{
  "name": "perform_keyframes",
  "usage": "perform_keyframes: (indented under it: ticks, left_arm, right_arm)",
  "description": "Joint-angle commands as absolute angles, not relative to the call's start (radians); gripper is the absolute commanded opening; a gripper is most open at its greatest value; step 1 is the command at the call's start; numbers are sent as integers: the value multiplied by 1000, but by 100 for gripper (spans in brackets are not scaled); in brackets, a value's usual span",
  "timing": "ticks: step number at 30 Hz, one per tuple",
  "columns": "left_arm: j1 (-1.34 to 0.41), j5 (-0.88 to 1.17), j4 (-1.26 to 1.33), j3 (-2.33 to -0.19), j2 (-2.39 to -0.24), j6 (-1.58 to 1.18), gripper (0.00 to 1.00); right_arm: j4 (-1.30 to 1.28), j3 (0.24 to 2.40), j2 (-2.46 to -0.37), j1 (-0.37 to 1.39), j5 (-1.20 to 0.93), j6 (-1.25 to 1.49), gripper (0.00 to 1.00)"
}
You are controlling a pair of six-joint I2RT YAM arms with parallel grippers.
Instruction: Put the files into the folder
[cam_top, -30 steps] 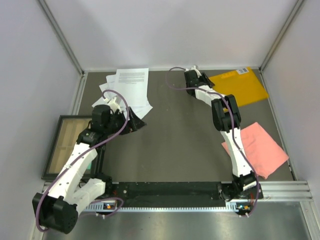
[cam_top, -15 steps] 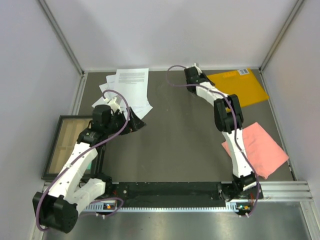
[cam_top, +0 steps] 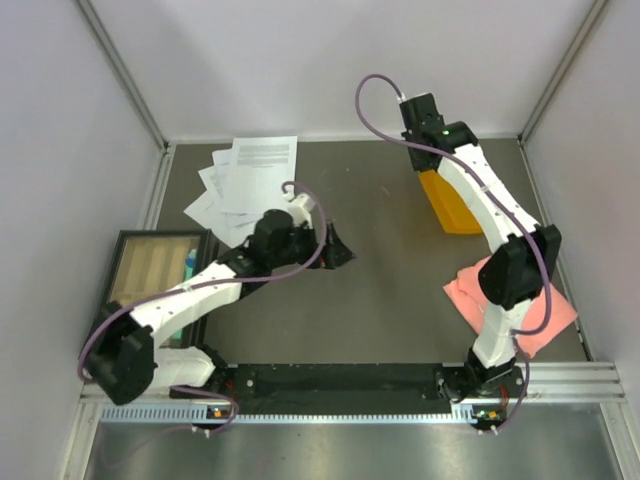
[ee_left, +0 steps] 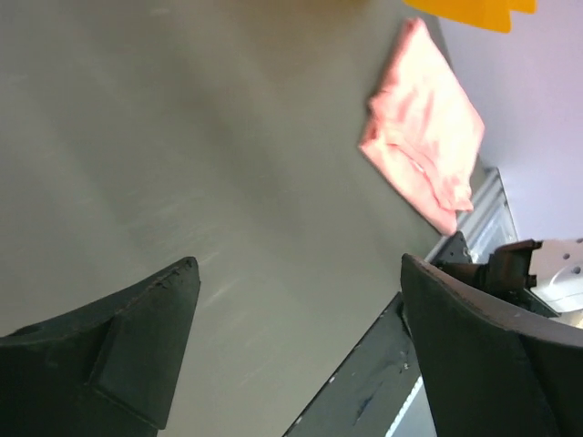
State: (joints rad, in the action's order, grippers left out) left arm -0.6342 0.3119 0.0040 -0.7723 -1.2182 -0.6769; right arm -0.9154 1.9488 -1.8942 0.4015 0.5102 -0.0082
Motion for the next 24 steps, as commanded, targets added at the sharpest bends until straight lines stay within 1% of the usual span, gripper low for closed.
perform_keyframes:
  ticks: [1, 2, 7, 12, 14, 15, 17, 20, 22, 24]
  left_arm:
    - [-785, 138, 282, -867, -1313, -632, 98]
    - [-826, 123, 299, -896, -1331, -624, 98]
    - [-905, 55, 451, -936, -1420, -621, 98]
    - [-963, -43, 463, -989, -1485, -586, 98]
    - [-971, -87, 417, -1011, -1497, -591, 98]
    - [-971, -112, 404, -1017, -1511, -589, 96]
    - [-971, -144, 353, -1026, -1520, -578, 87]
    - [-971, -181, 333, -1014, -1505, -574, 79]
    - [-971, -172, 356, -982, -1488, -578, 79]
    - [-969, -160, 370, -963, -1460, -581, 84]
  right_arm:
    - [-1020, 1924, -1809, 463, 305, 120, 0]
    - [-1022, 1919, -1784, 480, 293, 135, 0]
    - [-1023, 1907, -1726, 520, 203, 196, 0]
    - [-997, 1908, -1687, 566, 147, 239, 0]
    - [-980, 1907, -1680, 571, 123, 252, 0]
    - [-980, 1905, -1674, 574, 115, 256, 0]
    - [-979, 1905, -1669, 575, 109, 259, 0]
    - [-973, 1893, -1657, 575, 121, 256, 0]
    - [-969, 1882, -1655, 577, 129, 253, 0]
    - [-968, 1876, -1658, 575, 130, 250, 0]
